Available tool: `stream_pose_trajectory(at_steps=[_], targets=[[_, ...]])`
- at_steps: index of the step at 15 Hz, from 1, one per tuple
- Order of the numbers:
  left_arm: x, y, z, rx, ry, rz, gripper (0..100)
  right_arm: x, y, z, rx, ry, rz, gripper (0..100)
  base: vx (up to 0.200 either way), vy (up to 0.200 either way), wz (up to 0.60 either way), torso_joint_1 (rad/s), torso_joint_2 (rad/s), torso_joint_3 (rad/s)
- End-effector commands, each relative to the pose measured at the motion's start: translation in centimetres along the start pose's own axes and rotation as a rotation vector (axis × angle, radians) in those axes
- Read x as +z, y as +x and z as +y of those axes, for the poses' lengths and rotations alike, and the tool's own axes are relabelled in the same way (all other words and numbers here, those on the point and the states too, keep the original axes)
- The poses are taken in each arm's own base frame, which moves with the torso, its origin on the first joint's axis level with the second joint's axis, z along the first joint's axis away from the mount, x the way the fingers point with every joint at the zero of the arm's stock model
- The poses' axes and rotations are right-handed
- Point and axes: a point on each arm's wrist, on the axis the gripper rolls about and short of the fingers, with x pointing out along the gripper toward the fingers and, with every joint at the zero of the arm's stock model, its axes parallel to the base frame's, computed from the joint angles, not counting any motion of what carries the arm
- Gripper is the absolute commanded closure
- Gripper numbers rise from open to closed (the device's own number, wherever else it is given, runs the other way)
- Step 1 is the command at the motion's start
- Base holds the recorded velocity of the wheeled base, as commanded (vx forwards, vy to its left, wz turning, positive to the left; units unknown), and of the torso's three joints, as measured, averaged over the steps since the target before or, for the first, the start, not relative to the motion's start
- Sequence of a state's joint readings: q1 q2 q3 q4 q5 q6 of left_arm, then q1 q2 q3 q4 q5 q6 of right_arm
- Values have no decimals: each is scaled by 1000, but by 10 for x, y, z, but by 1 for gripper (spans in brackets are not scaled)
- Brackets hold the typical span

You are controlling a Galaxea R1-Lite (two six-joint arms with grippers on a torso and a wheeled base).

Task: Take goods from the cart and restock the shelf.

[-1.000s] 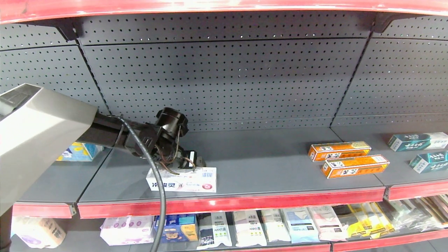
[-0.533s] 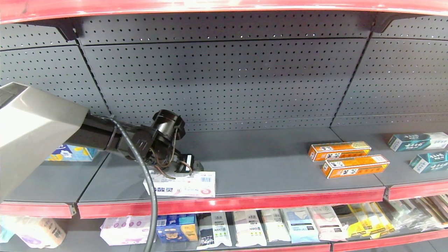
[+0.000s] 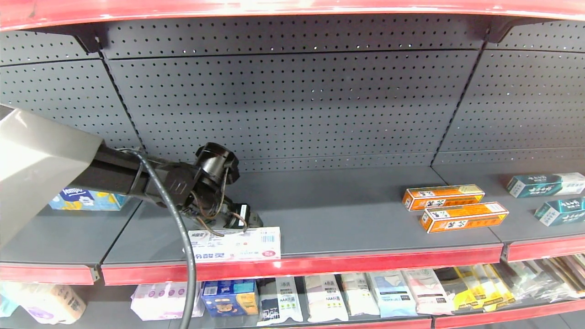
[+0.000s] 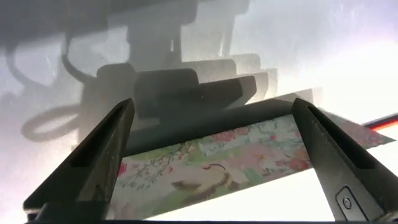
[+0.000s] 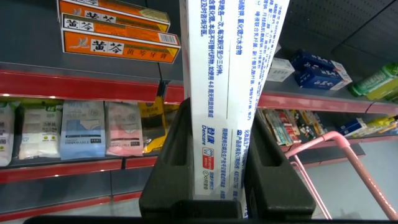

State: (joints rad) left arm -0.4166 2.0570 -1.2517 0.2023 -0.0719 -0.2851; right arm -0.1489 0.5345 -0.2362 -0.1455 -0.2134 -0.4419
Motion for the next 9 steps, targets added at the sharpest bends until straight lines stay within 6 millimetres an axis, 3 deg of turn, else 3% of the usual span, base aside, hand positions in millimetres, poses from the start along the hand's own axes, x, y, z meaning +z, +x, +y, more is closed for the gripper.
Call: stream_pose_trajectory(at_steps=[1, 9], targets=[[1, -2, 0, -1, -1, -4, 0, 0, 0, 0, -1, 1, -2, 100, 0, 0, 0, 0, 0, 0], [0, -6, -1, -11, 2, -3, 0, 0, 0, 0, -1, 1, -4, 100, 0, 0, 0, 0, 0, 0]])
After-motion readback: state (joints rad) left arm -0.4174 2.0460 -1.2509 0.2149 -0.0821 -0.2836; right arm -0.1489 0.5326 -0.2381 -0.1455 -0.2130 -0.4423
